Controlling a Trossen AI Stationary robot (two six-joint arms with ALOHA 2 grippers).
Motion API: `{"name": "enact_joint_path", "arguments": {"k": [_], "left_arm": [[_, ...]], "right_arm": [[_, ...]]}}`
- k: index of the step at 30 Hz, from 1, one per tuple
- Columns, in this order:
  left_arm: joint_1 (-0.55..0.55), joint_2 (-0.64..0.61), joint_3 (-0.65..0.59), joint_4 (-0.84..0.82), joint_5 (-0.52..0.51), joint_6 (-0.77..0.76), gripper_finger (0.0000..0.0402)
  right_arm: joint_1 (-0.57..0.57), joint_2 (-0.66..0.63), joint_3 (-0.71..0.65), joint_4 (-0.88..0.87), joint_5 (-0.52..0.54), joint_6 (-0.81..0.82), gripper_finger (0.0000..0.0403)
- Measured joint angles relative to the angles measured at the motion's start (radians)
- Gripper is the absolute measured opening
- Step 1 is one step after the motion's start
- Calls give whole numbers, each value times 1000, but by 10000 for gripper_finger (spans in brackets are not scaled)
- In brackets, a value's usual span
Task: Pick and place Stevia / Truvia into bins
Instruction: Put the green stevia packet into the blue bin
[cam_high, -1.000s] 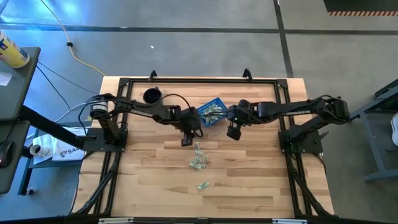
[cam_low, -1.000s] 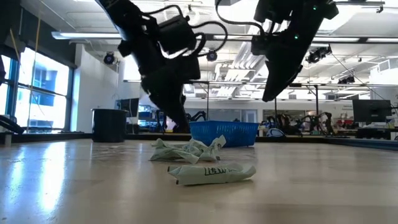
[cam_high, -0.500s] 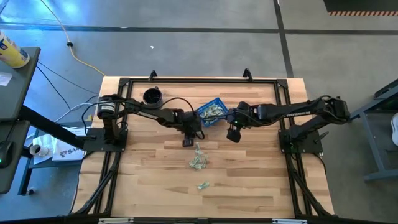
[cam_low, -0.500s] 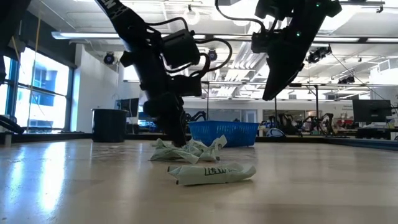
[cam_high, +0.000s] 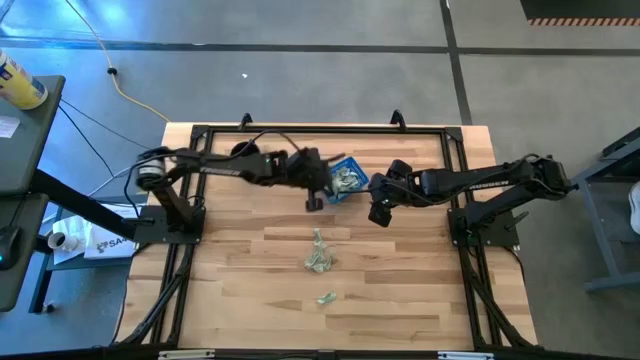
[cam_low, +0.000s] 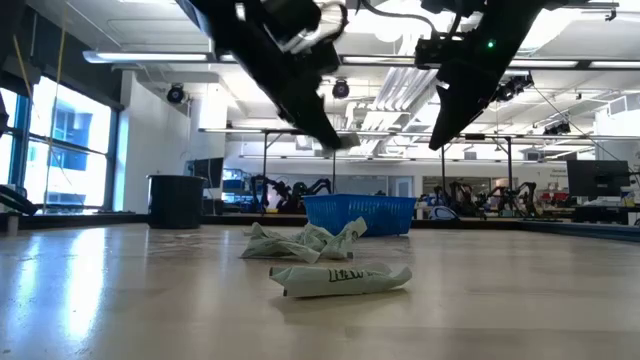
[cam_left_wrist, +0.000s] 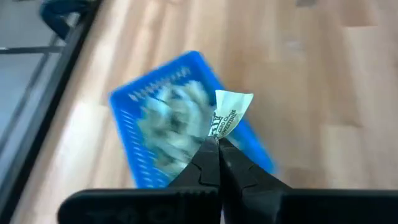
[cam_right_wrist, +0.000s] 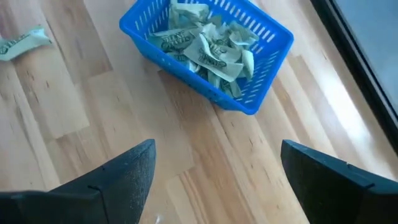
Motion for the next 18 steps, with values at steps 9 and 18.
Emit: {"name": "enact_joint_path", "arguments": {"k": [9, 18], "left_arm": [[75, 140, 77, -44, 36, -28, 149], [-1, 26, 164, -424, 27, -34, 310]], "right_arm": [[15, 8, 0, -5, -78, 81, 334], [97, 123, 0, 265, -347, 33, 334]]}}
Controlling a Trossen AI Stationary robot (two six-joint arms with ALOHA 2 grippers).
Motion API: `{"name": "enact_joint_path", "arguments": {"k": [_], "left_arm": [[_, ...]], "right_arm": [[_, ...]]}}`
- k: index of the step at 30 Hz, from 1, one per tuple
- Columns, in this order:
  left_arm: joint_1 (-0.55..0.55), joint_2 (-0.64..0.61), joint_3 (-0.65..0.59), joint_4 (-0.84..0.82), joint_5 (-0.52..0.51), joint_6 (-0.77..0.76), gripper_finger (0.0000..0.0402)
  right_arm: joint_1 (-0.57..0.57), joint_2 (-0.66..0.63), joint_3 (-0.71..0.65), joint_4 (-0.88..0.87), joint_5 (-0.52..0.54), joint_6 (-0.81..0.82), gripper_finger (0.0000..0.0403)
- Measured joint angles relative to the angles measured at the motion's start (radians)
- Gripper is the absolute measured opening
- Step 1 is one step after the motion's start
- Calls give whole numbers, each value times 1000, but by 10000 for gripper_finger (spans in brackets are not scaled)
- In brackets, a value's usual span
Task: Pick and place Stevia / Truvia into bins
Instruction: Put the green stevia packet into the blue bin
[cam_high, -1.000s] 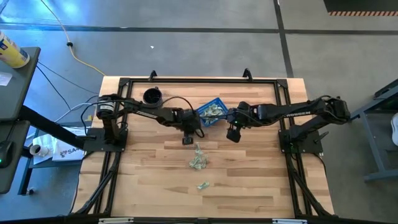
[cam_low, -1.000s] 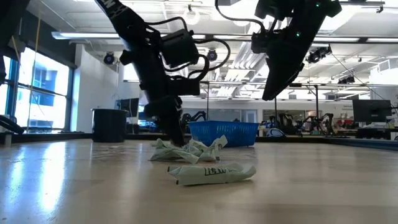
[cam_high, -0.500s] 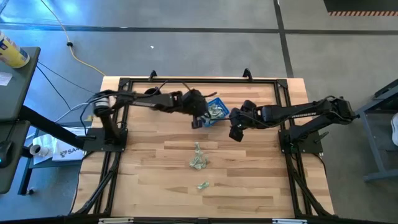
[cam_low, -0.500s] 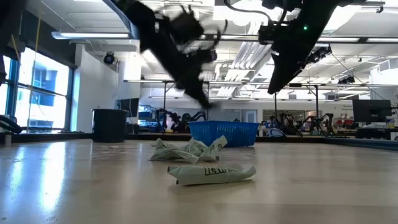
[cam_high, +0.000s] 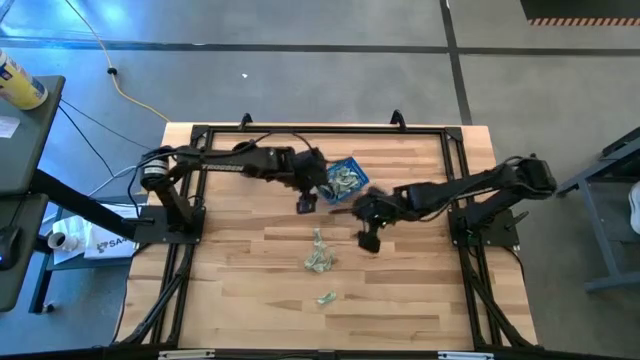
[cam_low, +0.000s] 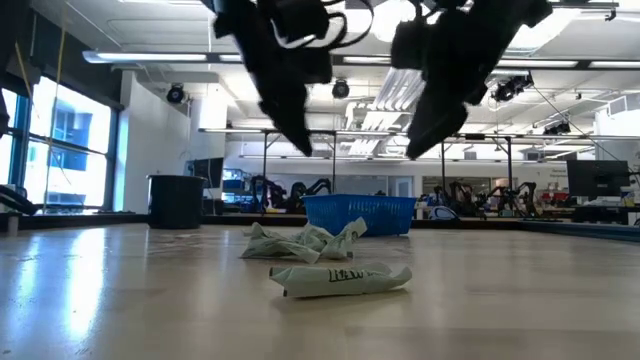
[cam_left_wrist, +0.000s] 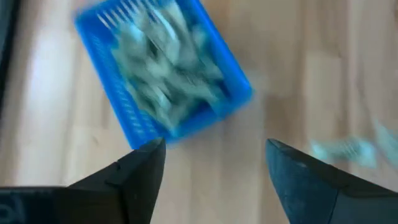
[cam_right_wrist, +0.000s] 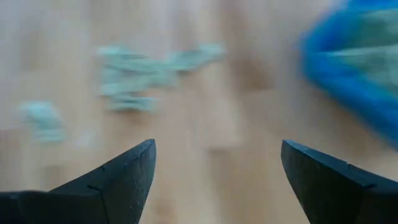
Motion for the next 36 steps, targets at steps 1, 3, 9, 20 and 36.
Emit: {"name": "enact_joint_path", "arguments": {"k": [1, 3, 9, 20, 36], "left_arm": [[-11, -14, -15, -24, -2, -7, 310], [-29, -47, -51, -24, -2, -27, 300], [-73, -143, -208, -5, -7, -87, 256], [-163, -316, -397, 26, -26, -155, 233], [-183, -424, -411, -37, -106, -182, 220]], "right_arm": [[7, 27, 0, 42, -69, 16, 334], [40, 82, 0, 126, -153, 56, 334], [239, 221, 42, 319, -140, 29, 334], [396, 573, 365, 267, 46, -42, 334], [404, 743, 615, -129, 101, 47, 104]]}}
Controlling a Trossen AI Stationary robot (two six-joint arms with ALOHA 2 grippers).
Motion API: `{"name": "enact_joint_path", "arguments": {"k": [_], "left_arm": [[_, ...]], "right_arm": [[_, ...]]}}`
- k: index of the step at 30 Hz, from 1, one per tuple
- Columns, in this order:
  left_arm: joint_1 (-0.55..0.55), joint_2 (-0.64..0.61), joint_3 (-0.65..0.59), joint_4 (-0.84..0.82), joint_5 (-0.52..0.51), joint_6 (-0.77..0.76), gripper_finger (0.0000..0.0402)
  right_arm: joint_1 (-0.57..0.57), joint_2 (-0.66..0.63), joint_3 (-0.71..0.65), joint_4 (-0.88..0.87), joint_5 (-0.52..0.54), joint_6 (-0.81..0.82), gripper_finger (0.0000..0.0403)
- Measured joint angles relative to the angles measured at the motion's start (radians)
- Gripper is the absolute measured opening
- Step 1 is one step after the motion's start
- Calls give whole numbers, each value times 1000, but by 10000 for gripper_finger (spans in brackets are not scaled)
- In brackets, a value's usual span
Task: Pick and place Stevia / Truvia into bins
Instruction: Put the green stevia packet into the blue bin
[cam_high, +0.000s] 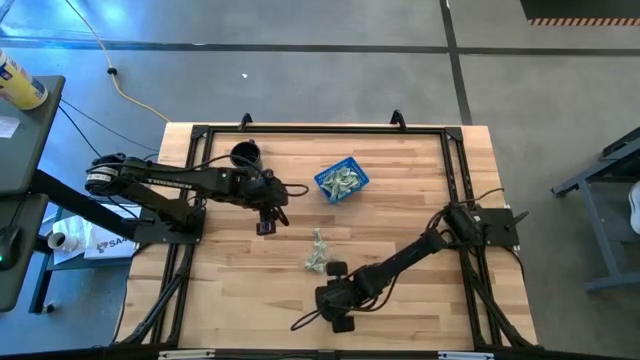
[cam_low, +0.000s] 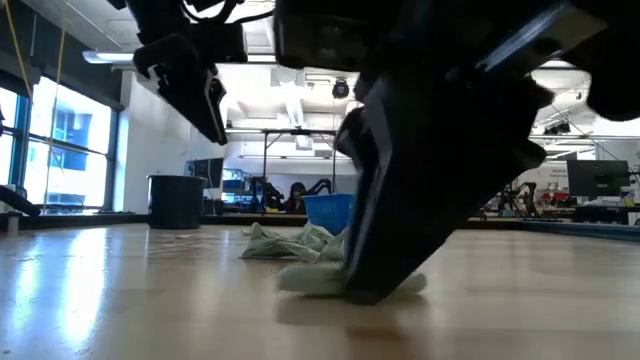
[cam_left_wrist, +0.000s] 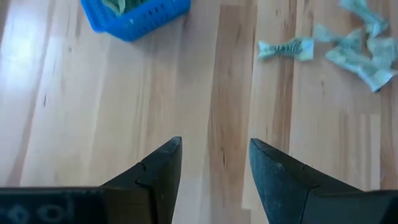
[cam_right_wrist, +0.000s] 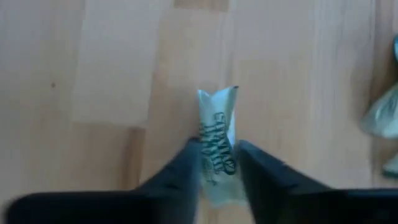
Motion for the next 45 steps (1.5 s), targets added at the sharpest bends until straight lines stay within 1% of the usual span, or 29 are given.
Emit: {"name": "enact_joint_path", "arguments": {"k": [2, 3, 4, 7, 9, 11, 14, 16, 18, 22, 24, 26, 30, 33, 34, 37, 40, 43, 45], "left_arm": [[0, 0, -1, -15, 0, 0, 220], [0, 0, 0, -20, -4, 0, 220], [0, 0, 0, -32, -8, 0, 221], [0, 0, -1, -55, -13, -17, 219], [0, 0, -1, -69, -16, -27, 217], [0, -3, -1, -80, -28, -36, 214], [0, -3, -6, -76, -51, -49, 208], [0, -3, -17, -64, -58, -66, 205], [0, -3, -29, -54, -59, -86, 202], [0, -9, -49, -51, -61, -139, 196], [0, -23, -54, -47, -63, -172, 192], [0, -49, -68, -44, -78, -206, 188], [0, -111, -111, -42, -97, -282, 184], [0, -145, -154, -33, -94, -308, 184], [0, -148, -171, -18, -77, -307, 184], [0, -145, -229, 88, 24, -272, 184], [-3, -121, -289, 318, 88, -205, 184], [6, -88, -309, 450, 82, -201, 185], [29, -65, -300, 480, 92, -205, 194]], "right_arm": [[-19, -11, 0, -46, -32, 0, 43], [-33, -22, -2, -77, -40, -1, 22], [-49, -31, -3, -102, -36, 0, 13], [-106, -80, -12, -178, 40, 15, 22], [-159, -136, -13, -213, 109, 11, 14], [-218, -208, -6, -235, 176, -16, 6], [-310, -292, -6, -297, 289, -64, 12], [-386, -325, -9, -320, 336, -98, 13], [-469, -345, -7, -319, 321, -153, 9], [-614, -331, -7, -321, 216, -244, 7], [-663, -311, -7, -324, 167, -295, 18], [-706, -292, -8, -327, 99, -333, 41], [-752, -269, -8, -334, 22, -402, 109], [-747, -275, -8, -334, -18, -452, 161], [-740, -283, -8, -342, -20, -466, 175], [-719, -328, -7, -383, -6, -476, 207], [-694, -380, -26, -433, -7, -468, 226], [-657, -482, -149, -432, -2, -390, 237], [-625, -568, -260, -418, 10, -285, 244]]}}
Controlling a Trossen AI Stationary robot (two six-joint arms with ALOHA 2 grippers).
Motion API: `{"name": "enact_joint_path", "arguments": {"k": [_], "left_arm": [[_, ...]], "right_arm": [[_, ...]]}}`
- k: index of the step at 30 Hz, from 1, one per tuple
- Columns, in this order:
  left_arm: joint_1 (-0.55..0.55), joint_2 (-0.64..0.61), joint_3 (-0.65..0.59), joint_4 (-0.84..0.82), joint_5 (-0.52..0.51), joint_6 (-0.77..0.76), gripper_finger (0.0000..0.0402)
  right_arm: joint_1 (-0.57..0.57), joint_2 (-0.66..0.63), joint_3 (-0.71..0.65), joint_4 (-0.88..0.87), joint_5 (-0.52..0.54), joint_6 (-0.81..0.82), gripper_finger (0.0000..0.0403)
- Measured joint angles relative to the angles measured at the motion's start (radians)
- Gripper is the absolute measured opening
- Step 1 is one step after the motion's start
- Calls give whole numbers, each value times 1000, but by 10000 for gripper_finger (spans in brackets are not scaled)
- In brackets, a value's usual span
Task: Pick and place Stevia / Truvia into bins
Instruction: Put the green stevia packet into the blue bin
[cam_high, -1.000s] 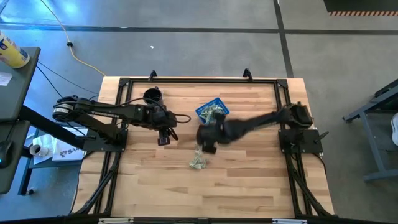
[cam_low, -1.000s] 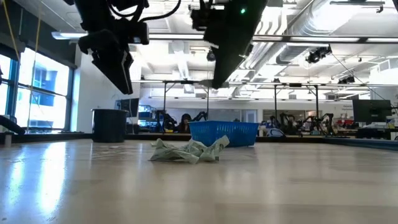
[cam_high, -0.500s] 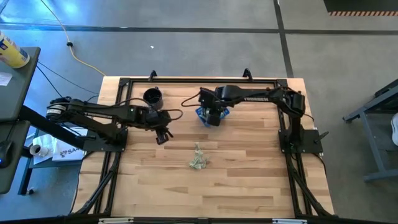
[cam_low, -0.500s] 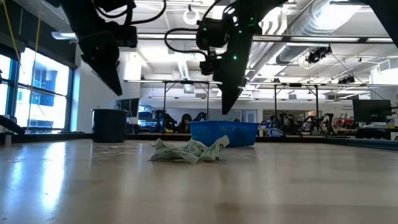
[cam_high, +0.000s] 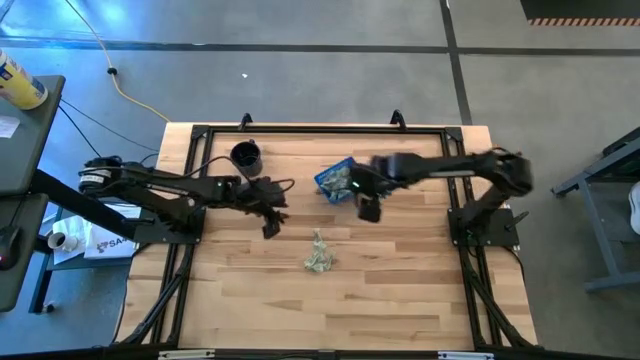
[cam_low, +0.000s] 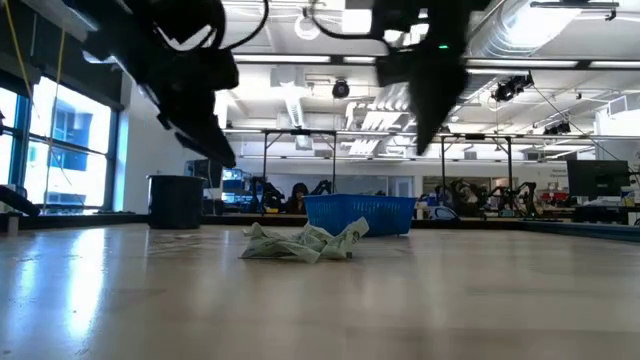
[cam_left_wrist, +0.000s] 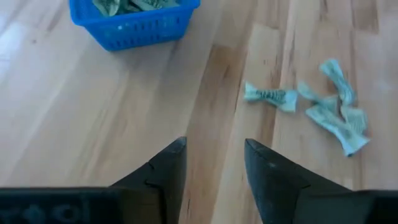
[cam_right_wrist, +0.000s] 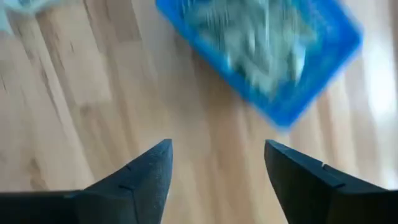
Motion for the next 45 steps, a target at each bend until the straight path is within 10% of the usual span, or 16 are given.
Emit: {"name": "enact_joint_path", "arguments": {"k": [5, 12, 25, 37, 45], "left_arm": [[15, 63, 43, 47, 125, 22, 249], [54, 180, 113, 251, 260, 435, 301], [50, 468, 313, 151, 381, 812, 243], [50, 578, 325, 159, 382, 868, 242], [51, 638, 327, 119, 379, 871, 173]], "right_arm": [[114, -178, -241, 132, 8, 271, 260], [269, -232, -393, 290, 0, 265, 285], [379, -232, -434, 241, 0, 561, 303], [406, -232, -435, 252, 67, 398, 303], [395, -232, -435, 247, 99, 325, 303]]}}
